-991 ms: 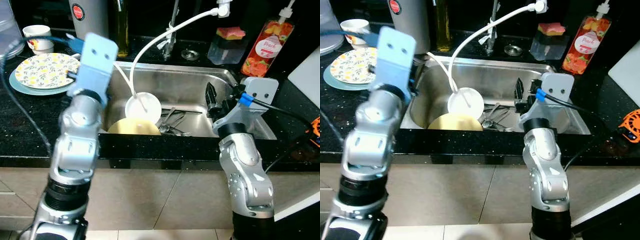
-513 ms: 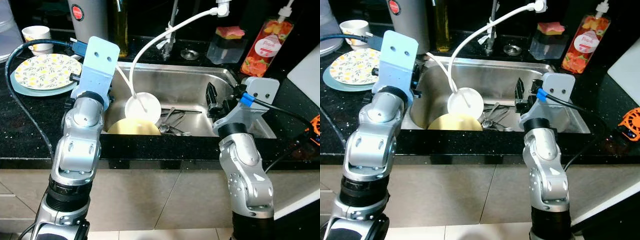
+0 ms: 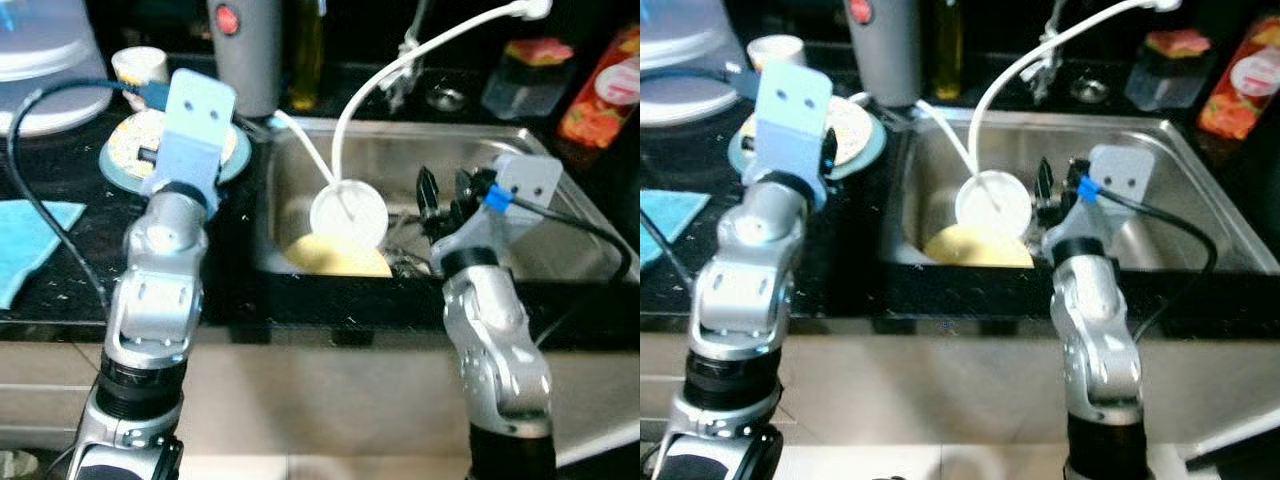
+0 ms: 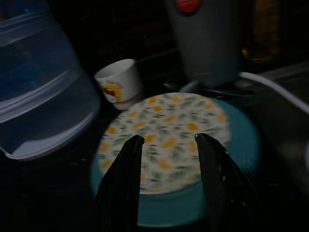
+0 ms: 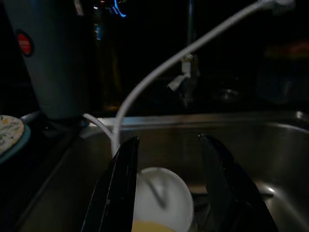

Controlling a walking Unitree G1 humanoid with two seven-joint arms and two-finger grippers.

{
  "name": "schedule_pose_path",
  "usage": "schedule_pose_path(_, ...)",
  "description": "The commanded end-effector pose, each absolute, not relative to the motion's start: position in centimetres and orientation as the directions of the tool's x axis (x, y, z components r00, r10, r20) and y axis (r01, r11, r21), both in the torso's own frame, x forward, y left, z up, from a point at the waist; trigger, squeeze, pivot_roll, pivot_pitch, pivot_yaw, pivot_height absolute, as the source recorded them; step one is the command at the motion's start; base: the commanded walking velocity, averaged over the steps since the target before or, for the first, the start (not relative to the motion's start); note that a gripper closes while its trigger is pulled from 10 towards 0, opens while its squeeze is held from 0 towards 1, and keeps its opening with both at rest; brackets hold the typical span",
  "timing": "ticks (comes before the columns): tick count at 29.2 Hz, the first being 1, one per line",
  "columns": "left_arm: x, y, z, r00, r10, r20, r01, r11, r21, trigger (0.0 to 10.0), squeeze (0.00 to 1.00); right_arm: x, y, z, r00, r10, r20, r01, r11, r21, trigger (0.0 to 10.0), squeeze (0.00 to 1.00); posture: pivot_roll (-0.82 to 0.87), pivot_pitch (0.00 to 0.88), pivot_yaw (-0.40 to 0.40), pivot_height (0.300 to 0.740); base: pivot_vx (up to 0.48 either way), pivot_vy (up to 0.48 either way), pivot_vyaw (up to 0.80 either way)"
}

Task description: Kitchen organization

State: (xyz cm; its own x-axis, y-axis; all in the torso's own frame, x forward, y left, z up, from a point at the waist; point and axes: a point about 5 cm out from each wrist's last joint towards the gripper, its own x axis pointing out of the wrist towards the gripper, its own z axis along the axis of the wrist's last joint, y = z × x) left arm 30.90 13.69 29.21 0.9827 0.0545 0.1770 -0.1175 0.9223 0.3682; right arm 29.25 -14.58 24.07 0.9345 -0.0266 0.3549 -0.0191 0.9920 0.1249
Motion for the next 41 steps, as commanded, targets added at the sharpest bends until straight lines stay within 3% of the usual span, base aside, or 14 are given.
schedule_pose_path(1, 30.8, 13.6, 29.1, 0.984, 0.046, 0.172, -0.108, 0.921, 0.374, 10.0, 0.00, 29.2, -14.3, 23.9, 0.939, -0.020, 0.343, -0.025, 0.991, 0.128, 10.0, 0.00, 0.25, 0.057, -0.077, 0.740, 0.000, 0.000, 0.00)
schedule_pose_path(20, 30.8, 13.3, 29.0, 0.987, 0.016, 0.158, -0.077, 0.920, 0.385, 10.0, 0.00, 29.1, -14.3, 23.9, 0.938, -0.025, 0.345, -0.022, 0.991, 0.131, 10.0, 0.00, 0.26, 0.060, -0.076, 0.740, 0.000, 0.000, 0.00)
schedule_pose_path(31, 31.7, 12.3, 30.4, 0.983, -0.146, 0.109, 0.059, 0.820, 0.570, 10.0, 0.00, 29.3, -14.3, 24.0, 0.938, -0.015, 0.347, -0.030, 0.992, 0.125, 10.0, 0.00, 0.28, 0.059, -0.073, 0.740, 0.000, 0.000, 0.00)
schedule_pose_path(34, 32.1, 12.5, 30.3, 0.976, -0.208, 0.058, 0.121, 0.751, 0.649, 10.0, 0.00, 29.3, -14.3, 24.0, 0.937, -0.013, 0.349, -0.032, 0.992, 0.123, 10.0, 0.00, 0.28, 0.058, -0.072, 0.740, 0.000, 0.000, 0.00)
schedule_pose_path(36, 32.6, 13.1, 29.0, 0.954, -0.289, -0.075, 0.242, 0.604, 0.759, 10.0, 0.00, 29.3, -14.3, 24.1, 0.937, -0.011, 0.350, -0.035, 0.992, 0.122, 10.0, 0.00, 0.28, 0.057, -0.073, 0.740, 0.000, 0.000, 0.00)
schedule_pose_path(37, 32.6, 13.1, 29.0, 0.954, -0.289, -0.075, 0.242, 0.604, 0.759, 10.0, 0.00, 29.3, -14.3, 24.1, 0.937, -0.011, 0.350, -0.035, 0.992, 0.122, 10.0, 0.00, 0.28, 0.057, -0.073, 0.740, 0.000, 0.000, 0.00)
schedule_pose_path(38, 32.8, 13.5, 27.9, 0.927, -0.330, -0.180, 0.323, 0.454, 0.830, 10.0, 0.00, 29.4, -14.3, 24.2, 0.936, -0.009, 0.351, -0.037, 0.992, 0.122, 10.0, 0.00, 0.28, 0.058, -0.076, 0.740, 0.000, 0.000, 0.00)
schedule_pose_path(39, 32.8, 13.5, 27.9, 0.927, -0.330, -0.180, 0.323, 0.454, 0.830, 10.0, 0.00, 29.4, -14.3, 24.2, 0.936, -0.009, 0.351, -0.037, 0.992, 0.122, 10.0, 0.00, 0.28, 0.058, -0.076, 0.740, 0.000, 0.000, 0.00)
schedule_pose_path(41, 33.1, 13.8, 27.1, 0.900, -0.353, -0.254, 0.377, 0.341, 0.861, 10.0, 0.00, 29.4, -14.3, 24.2, 0.936, -0.005, 0.351, -0.040, 0.992, 0.123, 10.0, 0.00, 0.28, 0.058, -0.082, 0.740, 0.000, 0.000, 0.00)
